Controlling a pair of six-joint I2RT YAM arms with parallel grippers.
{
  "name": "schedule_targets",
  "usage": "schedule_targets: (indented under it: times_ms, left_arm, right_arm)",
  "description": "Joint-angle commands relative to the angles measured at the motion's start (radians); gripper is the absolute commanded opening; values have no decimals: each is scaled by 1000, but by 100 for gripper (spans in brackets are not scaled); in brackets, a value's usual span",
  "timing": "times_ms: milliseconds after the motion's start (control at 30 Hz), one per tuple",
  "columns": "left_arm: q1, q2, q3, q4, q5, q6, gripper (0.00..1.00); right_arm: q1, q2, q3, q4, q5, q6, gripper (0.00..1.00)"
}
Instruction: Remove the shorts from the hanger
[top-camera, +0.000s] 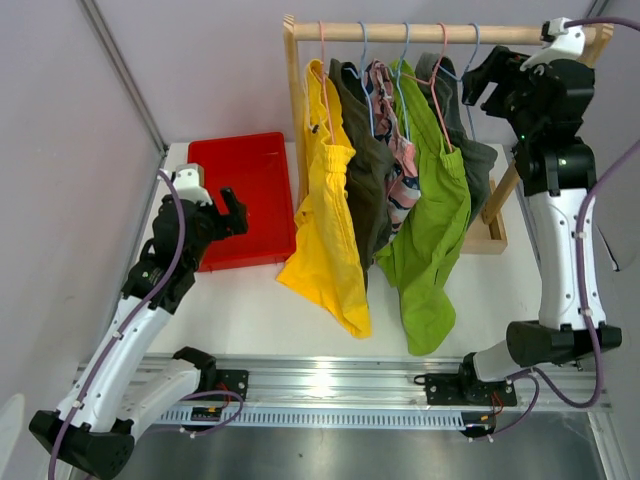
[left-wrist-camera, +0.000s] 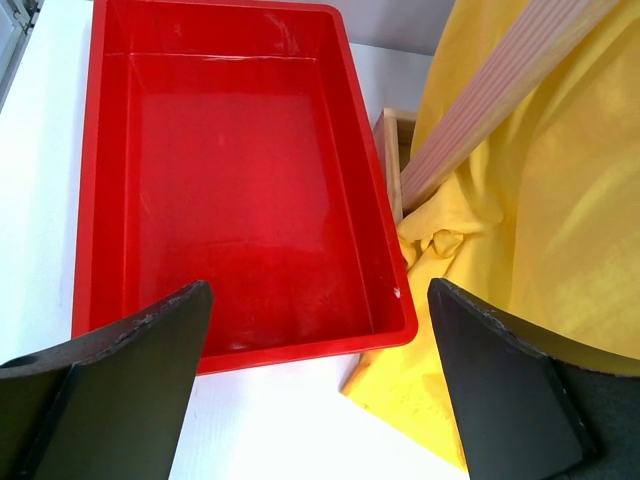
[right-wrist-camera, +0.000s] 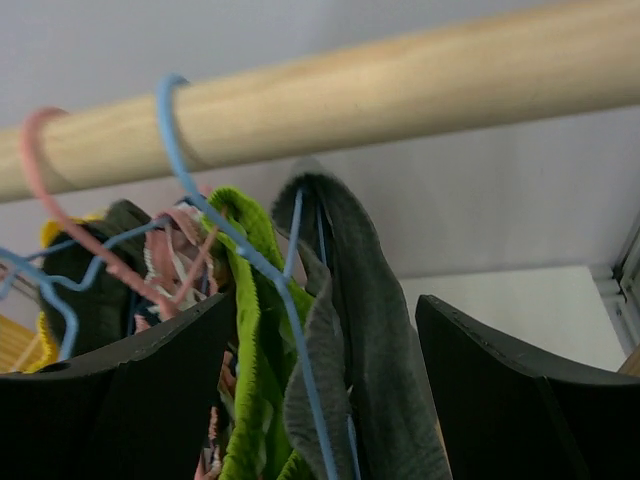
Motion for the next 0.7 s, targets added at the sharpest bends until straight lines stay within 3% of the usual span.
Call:
schedule_targets:
  times_ms: [0, 467, 667]
  left_arm:
    - [-4, -22, 8, 25, 27, 12, 95]
    - [-3, -30, 7, 21, 35, 8, 96]
    - [-3, -30, 8, 23, 32, 7, 96]
  right_arm:
    - [6, 2, 70, -27, -6, -13, 82]
    - [13, 73, 1, 3, -31, 13, 75]
    - [22, 99, -5, 1, -32, 13, 66]
